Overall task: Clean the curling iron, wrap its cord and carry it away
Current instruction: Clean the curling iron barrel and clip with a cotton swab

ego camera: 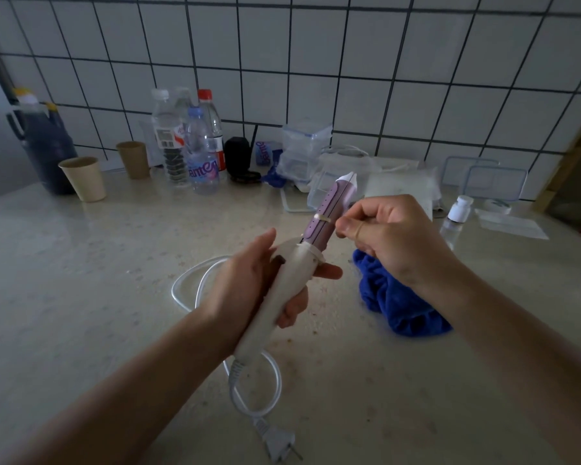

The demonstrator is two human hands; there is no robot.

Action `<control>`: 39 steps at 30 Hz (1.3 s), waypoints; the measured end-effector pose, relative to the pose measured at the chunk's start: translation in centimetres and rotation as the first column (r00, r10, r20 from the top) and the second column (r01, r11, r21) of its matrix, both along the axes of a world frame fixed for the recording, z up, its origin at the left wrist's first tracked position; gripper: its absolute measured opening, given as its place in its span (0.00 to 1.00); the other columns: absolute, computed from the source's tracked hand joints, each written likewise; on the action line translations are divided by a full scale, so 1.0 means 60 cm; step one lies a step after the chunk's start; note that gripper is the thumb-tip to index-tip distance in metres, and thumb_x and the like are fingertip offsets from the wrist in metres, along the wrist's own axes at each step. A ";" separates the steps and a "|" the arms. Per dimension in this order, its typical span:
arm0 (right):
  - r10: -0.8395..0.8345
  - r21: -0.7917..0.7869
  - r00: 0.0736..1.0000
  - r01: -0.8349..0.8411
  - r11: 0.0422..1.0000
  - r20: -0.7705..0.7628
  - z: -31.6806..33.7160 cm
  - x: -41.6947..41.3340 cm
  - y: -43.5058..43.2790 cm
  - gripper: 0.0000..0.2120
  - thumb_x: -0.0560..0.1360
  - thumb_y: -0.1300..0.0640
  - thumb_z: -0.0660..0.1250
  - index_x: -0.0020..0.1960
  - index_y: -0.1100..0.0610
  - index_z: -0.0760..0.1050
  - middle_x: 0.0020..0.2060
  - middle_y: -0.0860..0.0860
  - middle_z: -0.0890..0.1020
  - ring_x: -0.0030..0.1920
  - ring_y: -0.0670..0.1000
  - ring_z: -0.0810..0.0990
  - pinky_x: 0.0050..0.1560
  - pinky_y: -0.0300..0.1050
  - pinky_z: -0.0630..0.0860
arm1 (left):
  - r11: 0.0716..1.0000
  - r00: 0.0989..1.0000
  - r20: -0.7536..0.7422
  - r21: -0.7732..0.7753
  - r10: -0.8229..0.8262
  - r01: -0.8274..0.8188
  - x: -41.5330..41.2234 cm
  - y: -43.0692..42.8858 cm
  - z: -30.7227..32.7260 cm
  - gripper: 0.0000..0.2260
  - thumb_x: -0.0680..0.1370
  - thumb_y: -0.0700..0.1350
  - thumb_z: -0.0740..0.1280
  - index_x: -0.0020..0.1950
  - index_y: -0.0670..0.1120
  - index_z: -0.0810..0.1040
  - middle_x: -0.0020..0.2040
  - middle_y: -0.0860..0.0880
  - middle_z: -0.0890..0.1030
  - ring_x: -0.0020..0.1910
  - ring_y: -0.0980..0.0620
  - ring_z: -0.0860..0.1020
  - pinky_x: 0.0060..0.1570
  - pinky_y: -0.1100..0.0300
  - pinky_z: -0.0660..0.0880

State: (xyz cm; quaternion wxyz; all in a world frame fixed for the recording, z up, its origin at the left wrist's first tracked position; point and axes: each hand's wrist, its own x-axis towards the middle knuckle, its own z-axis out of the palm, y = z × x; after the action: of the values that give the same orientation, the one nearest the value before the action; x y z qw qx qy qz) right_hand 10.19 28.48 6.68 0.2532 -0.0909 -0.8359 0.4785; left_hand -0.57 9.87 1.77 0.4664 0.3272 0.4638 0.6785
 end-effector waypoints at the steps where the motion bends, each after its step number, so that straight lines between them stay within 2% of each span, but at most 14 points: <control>1: 0.025 0.013 1.000 -0.025 1.000 0.018 -0.003 0.000 -0.006 0.11 0.80 0.62 0.71 0.40 0.56 0.83 0.23 0.46 0.74 0.25 0.46 0.67 0.29 0.37 0.67 | 1.000 1.000 0.005 -0.012 -0.001 0.001 -0.001 -0.001 0.000 0.32 0.84 0.60 0.49 0.58 0.38 0.84 0.31 0.42 0.77 0.26 0.49 0.70 0.26 0.59 0.70; 4: 0.061 0.046 0.998 -0.062 0.997 0.032 -0.007 0.000 -0.019 0.12 0.80 0.61 0.72 0.38 0.53 0.83 0.22 0.45 0.75 0.23 0.43 0.67 0.27 0.35 0.66 | 1.000 1.000 0.027 -0.013 -0.012 0.013 -0.007 -0.002 0.003 0.31 0.84 0.60 0.52 0.62 0.35 0.83 0.33 0.43 0.78 0.28 0.51 0.73 0.28 0.60 0.73; 7: 0.013 0.053 1.000 -0.012 0.999 -0.014 0.007 0.006 -0.007 0.10 0.80 0.61 0.72 0.39 0.55 0.83 0.25 0.49 0.76 0.26 0.49 0.68 0.30 0.41 0.68 | 1.000 1.000 0.021 0.012 0.015 -0.016 -0.010 0.001 0.004 0.28 0.82 0.60 0.57 0.62 0.38 0.83 0.45 0.37 0.77 0.31 0.51 0.73 0.29 0.59 0.73; 9: -0.026 0.037 0.999 0.028 0.999 -0.037 0.013 0.012 0.008 0.10 0.80 0.61 0.71 0.40 0.56 0.83 0.25 0.51 0.75 0.28 0.53 0.67 0.31 0.45 0.68 | 0.999 1.000 0.003 0.019 0.031 -0.031 -0.008 0.004 0.004 0.28 0.80 0.61 0.61 0.62 0.39 0.83 0.45 0.38 0.76 0.32 0.51 0.73 0.29 0.59 0.73; 12: 0.032 0.006 0.999 -0.032 0.999 -0.030 0.008 0.016 0.003 0.10 0.80 0.62 0.71 0.40 0.58 0.83 0.24 0.48 0.75 0.25 0.48 0.67 0.28 0.37 0.67 | 0.997 0.997 -0.015 0.023 0.073 -0.073 -0.006 0.004 0.005 0.26 0.78 0.62 0.64 0.59 0.41 0.85 0.39 0.43 0.81 0.30 0.53 0.75 0.29 0.61 0.74; 16: 0.089 0.043 0.995 -0.087 0.995 -0.040 0.004 0.013 -0.018 0.09 0.79 0.61 0.72 0.40 0.57 0.83 0.26 0.51 0.76 0.27 0.48 0.68 0.28 0.37 0.67 | 0.989 0.989 -0.054 0.056 0.138 -0.135 0.000 0.007 0.014 0.24 0.78 0.60 0.64 0.62 0.42 0.81 0.53 0.43 0.86 0.31 0.54 0.76 0.29 0.61 0.74; 20: 0.014 0.030 0.995 -0.011 0.999 -0.096 0.013 0.021 0.007 0.10 0.80 0.63 0.70 0.41 0.56 0.83 0.24 0.49 0.74 0.26 0.50 0.67 0.27 0.38 0.66 | 0.992 0.978 -0.172 0.062 0.119 -0.109 0.010 0.015 0.019 0.24 0.79 0.58 0.64 0.64 0.39 0.77 0.41 0.50 0.85 0.30 0.54 0.75 0.29 0.61 0.74; 23: -0.009 0.095 0.995 0.018 0.995 -0.097 0.004 0.018 -0.001 0.09 0.80 0.61 0.72 0.41 0.55 0.84 0.25 0.54 0.78 0.24 0.45 0.67 0.26 0.36 0.67 | 0.981 0.959 -0.216 0.108 0.182 -0.162 0.008 0.013 0.015 0.18 0.79 0.55 0.67 0.62 0.44 0.80 0.50 0.42 0.84 0.32 0.49 0.75 0.28 0.58 0.74; 25: -0.049 0.116 0.993 0.061 0.991 -0.108 0.000 0.012 -0.005 0.09 0.80 0.60 0.72 0.41 0.55 0.84 0.28 0.59 0.79 0.25 0.47 0.68 0.26 0.38 0.67 | 0.974 0.942 -0.252 0.109 0.221 -0.199 0.004 0.011 0.013 0.16 0.79 0.53 0.67 0.62 0.45 0.81 0.52 0.40 0.84 0.32 0.48 0.75 0.28 0.58 0.74; 26: -0.082 0.107 0.989 0.096 0.990 -0.123 0.002 0.010 0.000 0.09 0.80 0.60 0.72 0.41 0.55 0.84 0.27 0.58 0.79 0.25 0.48 0.68 0.27 0.40 0.67 | 0.972 0.936 -0.266 0.107 0.231 -0.209 0.003 0.011 0.012 0.15 0.79 0.53 0.67 0.61 0.45 0.81 0.52 0.40 0.84 0.32 0.48 0.75 0.28 0.58 0.74; 30: -0.179 0.074 0.969 0.193 0.978 -0.170 0.015 0.011 0.027 0.12 0.80 0.60 0.71 0.38 0.51 0.82 0.22 0.43 0.74 0.25 0.44 0.67 0.30 0.39 0.67 | 0.970 0.921 -0.305 0.107 0.241 -0.218 0.003 0.008 0.011 0.15 0.79 0.51 0.68 0.62 0.45 0.81 0.50 0.40 0.83 0.32 0.47 0.74 0.28 0.58 0.73; 33: -0.076 0.090 0.988 0.089 0.992 -0.132 0.000 0.005 0.004 0.11 0.80 0.61 0.72 0.39 0.54 0.83 0.22 0.45 0.74 0.24 0.46 0.66 0.26 0.37 0.65 | 0.967 0.918 -0.306 0.102 0.252 -0.232 0.001 0.002 0.007 0.17 0.78 0.51 0.68 0.64 0.46 0.80 0.49 0.40 0.83 0.31 0.47 0.74 0.28 0.58 0.73; 35: -0.049 0.095 0.991 0.061 0.994 -0.123 -0.006 0.001 -0.006 0.09 0.80 0.61 0.72 0.41 0.55 0.83 0.23 0.45 0.75 0.23 0.43 0.66 0.25 0.34 0.65 | 0.968 0.915 -0.314 0.100 0.252 -0.232 0.002 0.000 0.005 0.17 0.78 0.51 0.69 0.64 0.46 0.80 0.49 0.40 0.83 0.31 0.47 0.74 0.28 0.57 0.73; 39: -0.185 0.079 0.964 0.203 0.976 -0.192 0.017 0.004 0.023 0.11 0.80 0.60 0.71 0.40 0.50 0.83 0.22 0.40 0.76 0.24 0.39 0.70 0.29 0.32 0.67 | 0.972 0.910 -0.342 0.094 0.234 -0.214 0.004 0.002 0.001 0.17 0.78 0.52 0.70 0.65 0.47 0.81 0.49 0.41 0.84 0.32 0.48 0.75 0.28 0.57 0.73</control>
State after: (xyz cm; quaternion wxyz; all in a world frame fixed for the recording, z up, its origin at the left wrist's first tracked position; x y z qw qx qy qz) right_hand 10.43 29.84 7.70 0.3788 -0.1152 -0.8186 0.4160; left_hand -0.33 10.01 1.80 0.2862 0.4003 0.5552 0.6705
